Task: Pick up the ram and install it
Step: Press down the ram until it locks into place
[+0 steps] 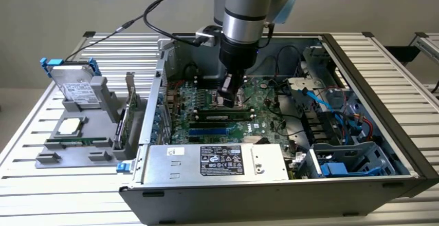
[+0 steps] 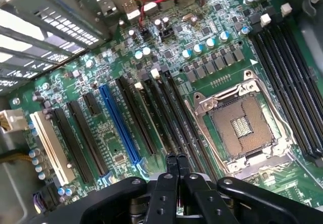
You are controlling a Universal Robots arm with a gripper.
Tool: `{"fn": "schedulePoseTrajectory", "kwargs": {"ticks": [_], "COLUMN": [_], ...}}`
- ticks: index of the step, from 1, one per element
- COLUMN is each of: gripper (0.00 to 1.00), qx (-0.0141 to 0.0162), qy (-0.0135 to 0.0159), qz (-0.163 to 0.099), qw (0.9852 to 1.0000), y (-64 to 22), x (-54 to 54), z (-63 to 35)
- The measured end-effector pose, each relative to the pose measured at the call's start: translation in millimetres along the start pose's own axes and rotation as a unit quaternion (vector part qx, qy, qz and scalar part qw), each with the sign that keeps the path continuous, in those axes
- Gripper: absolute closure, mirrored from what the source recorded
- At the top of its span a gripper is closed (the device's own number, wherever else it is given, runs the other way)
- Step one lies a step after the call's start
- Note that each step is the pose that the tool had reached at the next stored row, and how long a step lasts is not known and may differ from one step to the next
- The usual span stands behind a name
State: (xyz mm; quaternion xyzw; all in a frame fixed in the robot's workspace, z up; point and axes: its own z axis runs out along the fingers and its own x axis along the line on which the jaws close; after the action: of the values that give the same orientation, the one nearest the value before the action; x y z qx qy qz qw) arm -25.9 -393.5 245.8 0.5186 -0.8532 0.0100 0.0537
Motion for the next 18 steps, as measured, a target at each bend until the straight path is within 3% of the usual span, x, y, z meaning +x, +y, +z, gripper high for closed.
{"fn": "schedulePoseTrajectory", "kwargs": {"ticks": [5,9,13,18], "gripper": [0.90,0.90,0.90,0.90], "qx": [-0.0042,-0.0075,-0.0108,-0.0148], "qy": [-0.0016,-0.0028,-0.0041,-0.0057], "qz": [0.041,0.073,0.105,0.145], "qw": [0.9992,0.9973,0.9944,0.9893], "y": [0.0,-0.1,-0.1,-0.1], "x": [-0.1,-0.1,-0.2,-0.3], "z": [0.6,1.1,1.7,2.6]}}
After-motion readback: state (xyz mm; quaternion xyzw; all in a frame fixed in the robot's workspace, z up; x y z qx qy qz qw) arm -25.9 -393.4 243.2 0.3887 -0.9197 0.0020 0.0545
